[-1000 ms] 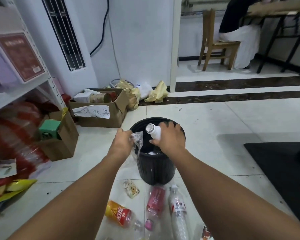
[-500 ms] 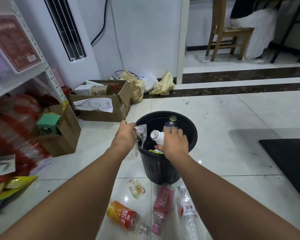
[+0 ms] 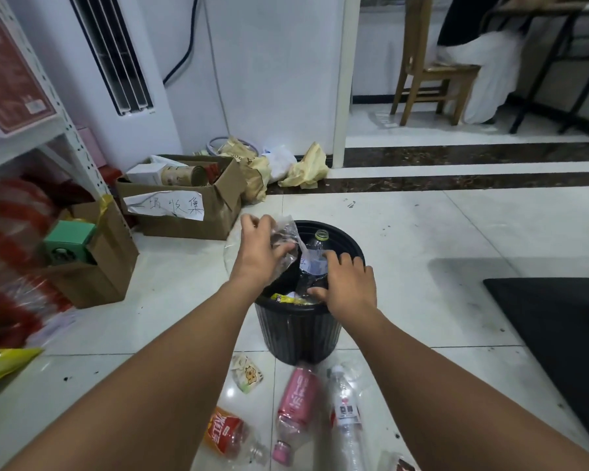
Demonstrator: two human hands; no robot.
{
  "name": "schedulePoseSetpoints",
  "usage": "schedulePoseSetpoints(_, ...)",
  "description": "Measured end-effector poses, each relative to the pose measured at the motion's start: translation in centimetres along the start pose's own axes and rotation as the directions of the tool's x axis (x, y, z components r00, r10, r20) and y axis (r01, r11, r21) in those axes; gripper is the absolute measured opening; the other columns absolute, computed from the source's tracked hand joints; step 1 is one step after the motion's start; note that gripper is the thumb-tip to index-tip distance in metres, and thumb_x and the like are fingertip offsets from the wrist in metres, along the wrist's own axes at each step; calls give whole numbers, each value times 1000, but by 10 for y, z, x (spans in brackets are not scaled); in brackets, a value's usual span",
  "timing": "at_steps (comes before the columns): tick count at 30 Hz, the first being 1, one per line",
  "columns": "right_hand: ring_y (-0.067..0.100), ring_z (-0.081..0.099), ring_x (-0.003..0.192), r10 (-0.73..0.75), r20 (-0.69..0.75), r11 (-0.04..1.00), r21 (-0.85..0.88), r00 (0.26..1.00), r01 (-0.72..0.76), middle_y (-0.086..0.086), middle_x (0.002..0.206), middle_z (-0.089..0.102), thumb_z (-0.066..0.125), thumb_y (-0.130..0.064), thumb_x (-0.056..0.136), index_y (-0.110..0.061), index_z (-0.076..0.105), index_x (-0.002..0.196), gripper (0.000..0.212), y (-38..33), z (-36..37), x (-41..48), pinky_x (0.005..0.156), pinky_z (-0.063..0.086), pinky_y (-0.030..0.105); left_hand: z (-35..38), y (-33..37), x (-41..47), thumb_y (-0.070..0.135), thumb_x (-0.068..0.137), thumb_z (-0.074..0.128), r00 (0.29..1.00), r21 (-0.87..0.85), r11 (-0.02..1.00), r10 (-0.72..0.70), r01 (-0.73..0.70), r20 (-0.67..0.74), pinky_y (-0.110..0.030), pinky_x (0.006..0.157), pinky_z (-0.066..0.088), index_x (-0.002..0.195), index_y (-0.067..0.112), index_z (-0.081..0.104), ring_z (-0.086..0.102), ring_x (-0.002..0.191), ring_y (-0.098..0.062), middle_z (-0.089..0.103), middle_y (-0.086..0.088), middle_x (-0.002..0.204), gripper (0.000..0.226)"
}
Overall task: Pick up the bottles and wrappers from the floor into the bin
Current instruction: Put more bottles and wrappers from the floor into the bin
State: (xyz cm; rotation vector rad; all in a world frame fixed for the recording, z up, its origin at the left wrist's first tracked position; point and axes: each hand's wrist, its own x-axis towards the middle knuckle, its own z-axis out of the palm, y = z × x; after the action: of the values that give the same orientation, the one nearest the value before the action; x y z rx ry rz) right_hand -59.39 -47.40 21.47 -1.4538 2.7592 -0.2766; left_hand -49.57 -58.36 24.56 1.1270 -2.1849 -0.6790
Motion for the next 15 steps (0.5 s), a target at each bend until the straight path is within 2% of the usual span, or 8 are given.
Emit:
schedulePoseSetpoints(2,28,40,129,16,-2,1000,6,1000,-16,8,138,46,58,-51,89,-20,31,142,67,7,-6,-3,103,34,38,9,4,4,26,84,69,1000,-8,1000,7,-7,-12,-34,102,40,122,10,47,48,113,-22,28,-8,137,47)
schedulePoseSetpoints(3,28,40,129,25,-3,1000,11,1000,-25,8,139,45,57,-50,90,-20,30,142,66,11,-9,-4,103,34,38,16,2,7,29,83,70,1000,-1,1000,-3,4,26,-39,109,37,130,12,44,43,125,-26,23,-8,145,56)
schedulePoseSetpoints(6,29,40,129,13,-1,1000,-8,1000,-13,9,140,44,57,-49,91,-20,29,143,66,24,-16,-8,103,33,38,37,-11,9,37,85,67,962,84,995,-81,61,260,-48,118,20,147,19,28,17,145,-31,9,-4,159,76)
schedulePoseSetpoints(8,29,40,129,6,2,1000,-24,1000,-6,9,140,43,56,-48,91,-20,29,144,66,32,-19,-11,103,33,38,43,-19,6,34,89,61,914,165,985,-116,55,389,-46,119,18,149,19,26,16,147,-27,14,-5,159,71)
schedulePoseSetpoints(10,29,41,127,23,15,1000,-21,1000,-23,9,138,44,56,-46,92,-20,29,144,63,41,-21,-16,102,34,37,43,-19,-3,32,93,55,875,281,960,-123,-15,468,-43,119,17,148,20,30,15,147,-22,17,-3,159,61)
schedulePoseSetpoints(15,26,44,126,-9,27,1000,-12,1000,10,6,137,46,50,-42,95,-21,30,144,57,40,-41,-30,103,33,38,19,-4,-29,30,98,47,854,388,920,-160,-52,495,-38,116,25,148,22,27,35,139,-25,29,-2,154,55)
